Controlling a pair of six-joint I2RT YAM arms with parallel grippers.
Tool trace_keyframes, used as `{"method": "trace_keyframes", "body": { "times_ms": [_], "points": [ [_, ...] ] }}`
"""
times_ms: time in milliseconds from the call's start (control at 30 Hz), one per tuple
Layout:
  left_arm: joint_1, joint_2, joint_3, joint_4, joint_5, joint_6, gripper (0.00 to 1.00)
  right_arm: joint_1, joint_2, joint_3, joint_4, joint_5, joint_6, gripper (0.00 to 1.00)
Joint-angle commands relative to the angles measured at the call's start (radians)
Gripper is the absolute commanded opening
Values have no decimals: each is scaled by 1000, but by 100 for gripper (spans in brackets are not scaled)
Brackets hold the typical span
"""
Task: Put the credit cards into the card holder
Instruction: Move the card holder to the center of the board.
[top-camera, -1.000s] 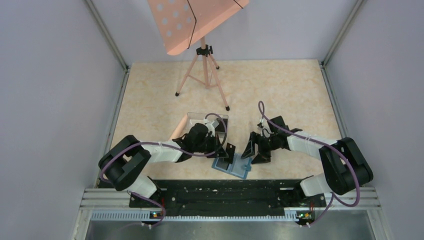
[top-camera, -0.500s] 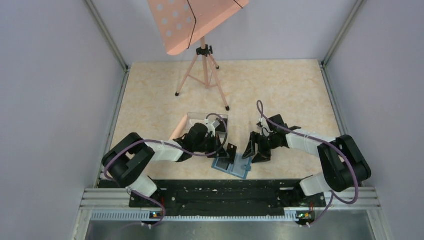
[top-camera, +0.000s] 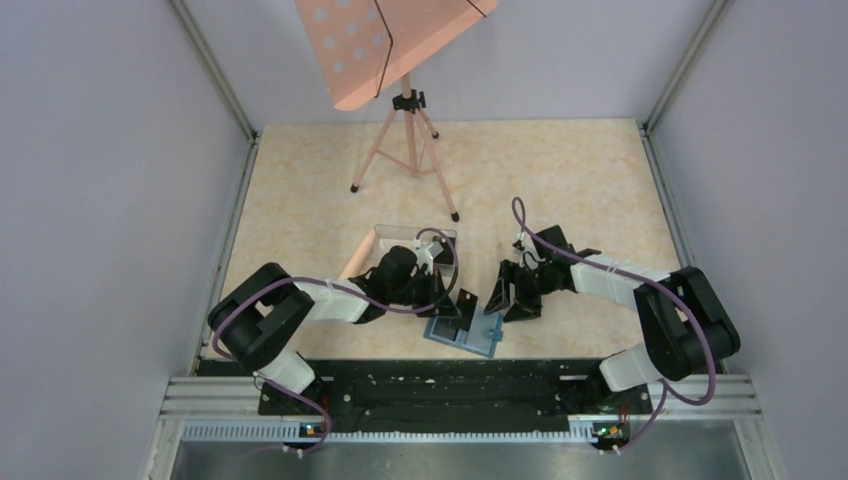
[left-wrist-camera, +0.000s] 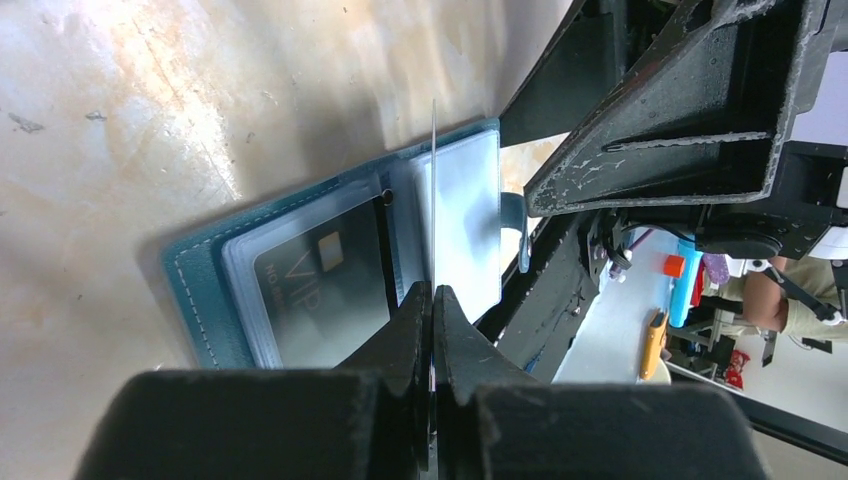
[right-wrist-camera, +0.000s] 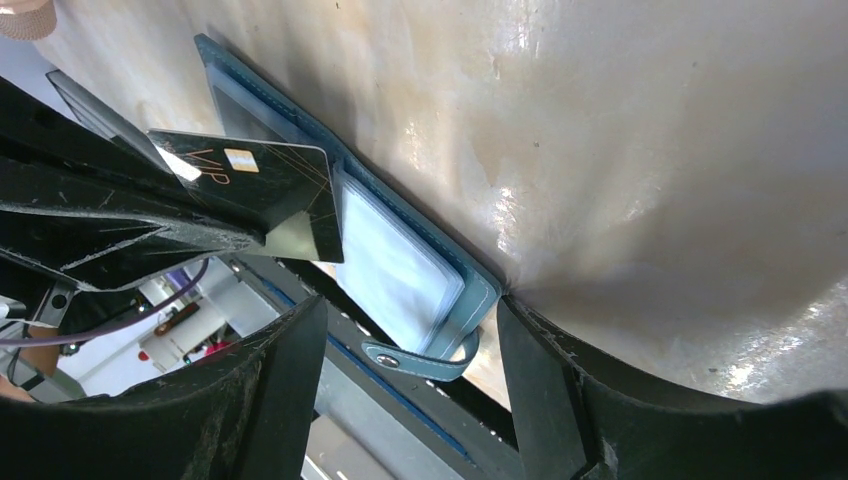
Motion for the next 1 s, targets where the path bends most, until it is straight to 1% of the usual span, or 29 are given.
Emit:
{"method": "trace_keyframes", "body": {
  "times_ms": [0, 233, 400, 467, 567, 633, 700, 833, 967],
  "points": [
    [3, 11, 24, 81, 39, -18, 0, 10, 19, 5, 10, 82, -39, 64],
    [3, 19, 16, 143, 63, -88, 0, 9, 18, 4, 13, 76, -45, 64],
    [2, 19, 30, 87, 59, -134, 0, 10, 9, -5, 13, 76, -47, 64],
    [3, 9, 30, 45, 37, -138, 0, 10, 6, -7, 14, 76, -45, 64],
    [5, -17, 33, -43, -19, -116, 0, 9, 2, -10, 16, 83, -45, 63],
    [5, -41, 41, -110, -55, -89, 0, 9, 3, -14, 12, 96, -48, 61],
    [8, -55, 38, -143, -87, -70, 0, 9, 2, -13, -1, 113, -56, 61],
    [23, -51, 16, -132, -87, -71, 0, 10, -30, -2, -57, 159, -75, 64],
    [29, -33, 22, -123, -78, -68, 0, 13, -45, 2, -96, 169, -72, 68]
  ]
}}
